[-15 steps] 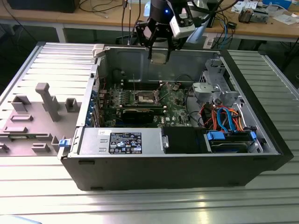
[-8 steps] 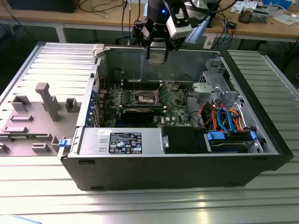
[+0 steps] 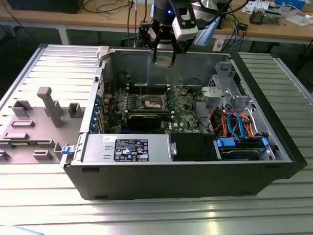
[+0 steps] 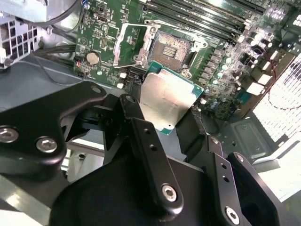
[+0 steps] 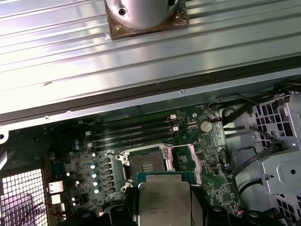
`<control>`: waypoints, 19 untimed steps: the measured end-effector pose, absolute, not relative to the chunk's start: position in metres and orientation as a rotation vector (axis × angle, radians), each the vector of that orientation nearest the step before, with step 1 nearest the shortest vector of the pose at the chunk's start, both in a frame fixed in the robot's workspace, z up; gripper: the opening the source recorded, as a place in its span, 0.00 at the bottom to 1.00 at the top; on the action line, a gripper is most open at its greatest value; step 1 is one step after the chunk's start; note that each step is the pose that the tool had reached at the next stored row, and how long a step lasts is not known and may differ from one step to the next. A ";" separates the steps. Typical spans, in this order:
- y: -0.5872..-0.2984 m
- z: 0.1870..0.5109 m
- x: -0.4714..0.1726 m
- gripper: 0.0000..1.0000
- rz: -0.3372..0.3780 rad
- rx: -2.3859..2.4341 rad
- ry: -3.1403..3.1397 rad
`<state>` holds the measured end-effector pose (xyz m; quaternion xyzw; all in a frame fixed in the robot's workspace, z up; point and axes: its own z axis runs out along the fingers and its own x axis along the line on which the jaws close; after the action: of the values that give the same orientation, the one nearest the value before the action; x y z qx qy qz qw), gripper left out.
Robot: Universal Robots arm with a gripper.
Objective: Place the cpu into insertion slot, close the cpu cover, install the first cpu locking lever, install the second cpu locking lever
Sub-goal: 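Place the cpu into insertion slot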
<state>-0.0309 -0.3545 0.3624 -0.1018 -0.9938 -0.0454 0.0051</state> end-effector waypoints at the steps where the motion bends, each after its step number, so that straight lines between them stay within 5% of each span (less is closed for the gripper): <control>1: -0.355 0.362 -0.031 0.54 -0.142 -0.327 -3.111; 19: -0.355 0.358 -0.035 0.54 -0.144 -0.705 -3.059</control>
<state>-0.0350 -0.3545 0.3578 -0.2242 -0.9735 -0.0457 -0.0006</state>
